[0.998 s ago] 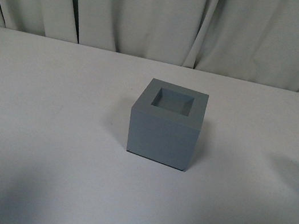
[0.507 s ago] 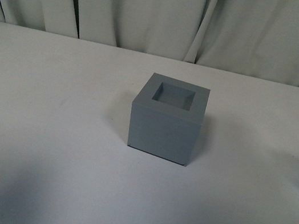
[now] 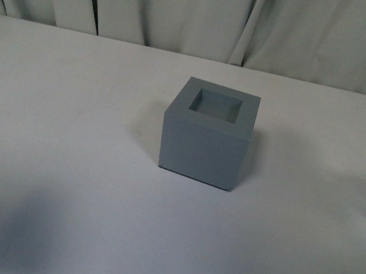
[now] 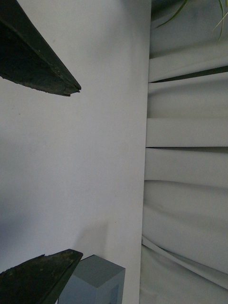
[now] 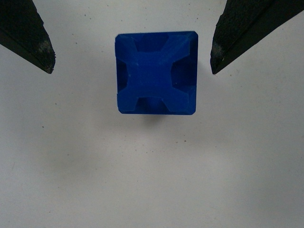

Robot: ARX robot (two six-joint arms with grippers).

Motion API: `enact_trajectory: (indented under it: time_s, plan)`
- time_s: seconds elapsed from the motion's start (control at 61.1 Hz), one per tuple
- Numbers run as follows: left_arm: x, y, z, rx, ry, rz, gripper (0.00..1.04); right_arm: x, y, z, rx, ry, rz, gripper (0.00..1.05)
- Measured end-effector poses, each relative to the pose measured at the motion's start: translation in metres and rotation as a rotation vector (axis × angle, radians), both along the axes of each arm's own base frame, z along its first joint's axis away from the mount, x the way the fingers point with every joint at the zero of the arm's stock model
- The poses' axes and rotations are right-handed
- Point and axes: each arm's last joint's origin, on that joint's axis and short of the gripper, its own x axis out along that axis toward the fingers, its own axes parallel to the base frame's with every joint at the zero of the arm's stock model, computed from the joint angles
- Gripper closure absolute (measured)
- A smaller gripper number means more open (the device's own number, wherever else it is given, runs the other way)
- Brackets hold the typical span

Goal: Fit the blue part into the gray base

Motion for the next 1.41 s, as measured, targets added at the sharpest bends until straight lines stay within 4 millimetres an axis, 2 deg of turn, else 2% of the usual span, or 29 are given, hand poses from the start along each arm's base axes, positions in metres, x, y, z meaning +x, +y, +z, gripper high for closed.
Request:
enact_trajectory:
  time_s: [0.278,0.556,0.638,0.769,0.949,1.145,1.407]
  plan:
    - [0.000,0.000,0.000,0.000,0.000,0.000,0.06,0.012,0.004,-0.012,-0.004,0.034,0.008,0.09]
    - [0.000,0.000,0.000,0.000,0.000,0.000,0.06,0.020,0.011,-0.013,-0.011,0.042,0.030,0.53]
    - [0.000,0.000,0.000,0.000,0.000,0.000,0.06,0.023,0.013,-0.008,-0.007,0.048,0.056,0.56]
    - [0.000,0.000,0.000,0.000,0.000,0.000,0.06,0.027,0.014,0.009,0.009,0.055,0.143,0.56]
    - [0.000,0.000,0.000,0.000,0.000,0.000,0.06,0.030,0.018,0.058,0.049,0.025,0.375,0.56]
    - [0.000,0.000,0.000,0.000,0.000,0.000,0.06,0.026,0.024,0.096,0.008,0.017,0.569,0.56]
    - [0.000,0.000,0.000,0.000,0.000,0.000,0.06,0.020,0.047,0.138,-0.035,0.012,0.884,0.56]
